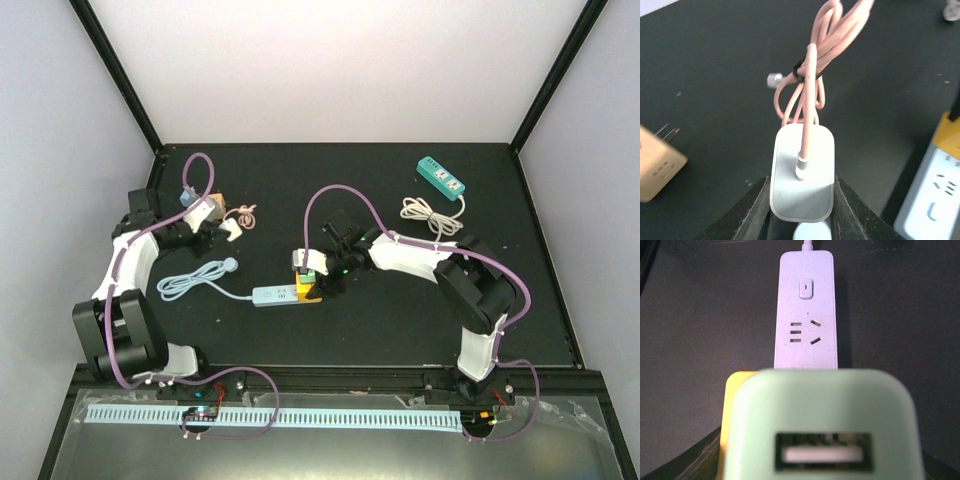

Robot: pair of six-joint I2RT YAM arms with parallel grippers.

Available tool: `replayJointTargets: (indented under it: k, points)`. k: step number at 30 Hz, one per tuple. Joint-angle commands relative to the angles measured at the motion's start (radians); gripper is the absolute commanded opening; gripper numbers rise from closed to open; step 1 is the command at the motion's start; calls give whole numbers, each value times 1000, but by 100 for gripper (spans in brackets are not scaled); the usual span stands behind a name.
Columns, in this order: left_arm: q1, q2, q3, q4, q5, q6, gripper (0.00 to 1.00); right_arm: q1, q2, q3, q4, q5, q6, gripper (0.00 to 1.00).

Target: Pull the plug off the socket

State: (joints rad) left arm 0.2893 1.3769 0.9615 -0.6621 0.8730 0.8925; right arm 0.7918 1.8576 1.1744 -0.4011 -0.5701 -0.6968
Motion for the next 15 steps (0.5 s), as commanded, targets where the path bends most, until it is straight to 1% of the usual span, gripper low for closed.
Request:
replayJointTargets:
  k: [1,3,10,12,15]
  points:
    - [45,62,50,95,-89,-125,14,-4,66,-25,-22,134,0,1]
    - [47,92,63,111,-141,-129,14,-4,66,-25,-22,134,-1,1]
    - [48,137,59,136,-222,-113,14,-3,66,-25,-20,134,-1,1]
    - [48,151,61,146,-265,-117,14,-5,65,-27,-21,134,-1,1]
    - [42,169,61,139,-277,-69,14,-4,66,-27,-21,133,0,1]
